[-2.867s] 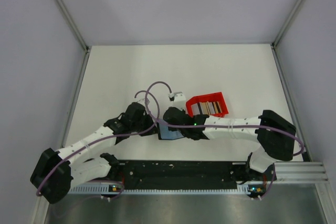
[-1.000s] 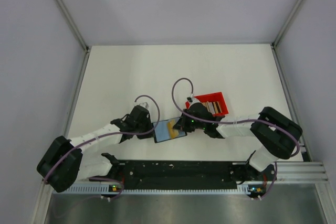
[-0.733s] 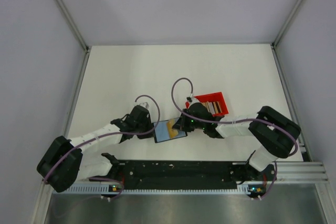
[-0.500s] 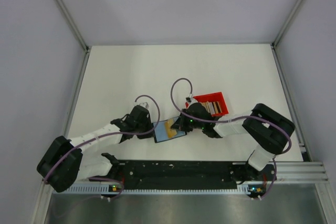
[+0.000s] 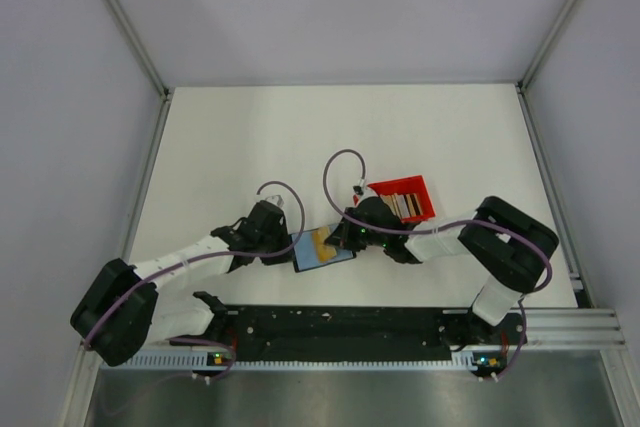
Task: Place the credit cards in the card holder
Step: Insert the credit card into the card holder, then turn over the card slot in the card holder.
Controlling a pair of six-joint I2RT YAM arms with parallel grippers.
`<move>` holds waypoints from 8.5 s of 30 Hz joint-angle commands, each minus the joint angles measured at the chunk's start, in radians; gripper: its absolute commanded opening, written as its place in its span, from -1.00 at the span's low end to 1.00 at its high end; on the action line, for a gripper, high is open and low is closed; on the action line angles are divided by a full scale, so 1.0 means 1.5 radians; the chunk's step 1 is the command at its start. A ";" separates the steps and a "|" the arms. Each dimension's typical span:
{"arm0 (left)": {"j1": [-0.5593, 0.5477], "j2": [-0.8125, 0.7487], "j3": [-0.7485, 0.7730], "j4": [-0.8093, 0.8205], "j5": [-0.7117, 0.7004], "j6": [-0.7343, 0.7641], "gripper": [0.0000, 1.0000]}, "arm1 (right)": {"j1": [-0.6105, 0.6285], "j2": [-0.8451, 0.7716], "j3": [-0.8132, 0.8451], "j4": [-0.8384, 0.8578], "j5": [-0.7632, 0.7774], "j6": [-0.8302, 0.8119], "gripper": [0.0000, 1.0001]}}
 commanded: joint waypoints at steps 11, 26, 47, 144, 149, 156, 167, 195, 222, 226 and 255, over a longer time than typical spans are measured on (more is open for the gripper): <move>-0.002 0.003 -0.003 0.022 0.010 0.002 -1.00 | -0.010 0.021 0.034 -0.088 0.045 -0.081 -1.00; -0.002 0.009 0.001 0.024 0.009 -0.001 -1.00 | 0.012 0.039 0.060 -0.137 -0.038 -0.069 -1.00; -0.002 0.011 0.001 0.031 0.011 -0.009 -1.00 | 0.014 0.050 0.089 -0.234 -0.082 -0.071 -0.73; -0.002 0.005 -0.003 0.033 0.016 -0.005 -1.00 | 0.130 0.037 0.269 -0.485 0.183 -0.214 -1.00; -0.002 0.002 -0.003 0.028 0.014 -0.003 -1.00 | 0.130 -0.003 0.267 -0.478 0.192 -0.216 -0.67; -0.003 0.001 -0.005 0.028 0.014 -0.003 -1.00 | 0.101 -0.001 0.258 -0.413 0.114 -0.185 -0.14; -0.002 0.002 -0.005 0.031 0.017 -0.001 -1.00 | 0.058 0.030 0.219 -0.310 0.001 -0.147 -0.15; -0.002 0.001 -0.002 0.031 0.018 -0.001 -1.00 | 0.058 0.042 0.212 -0.300 0.011 -0.150 -0.22; -0.003 -0.039 0.052 -0.091 -0.005 0.019 -1.00 | 0.040 -0.096 0.201 -0.422 0.158 -0.228 -0.17; -0.002 -0.060 0.073 -0.137 -0.007 0.022 -1.00 | 0.036 -0.114 0.190 -0.440 0.166 -0.239 -0.16; -0.002 -0.074 0.190 -0.319 -0.035 0.053 -1.00 | 0.066 -0.144 0.180 -0.460 0.130 -0.193 -0.03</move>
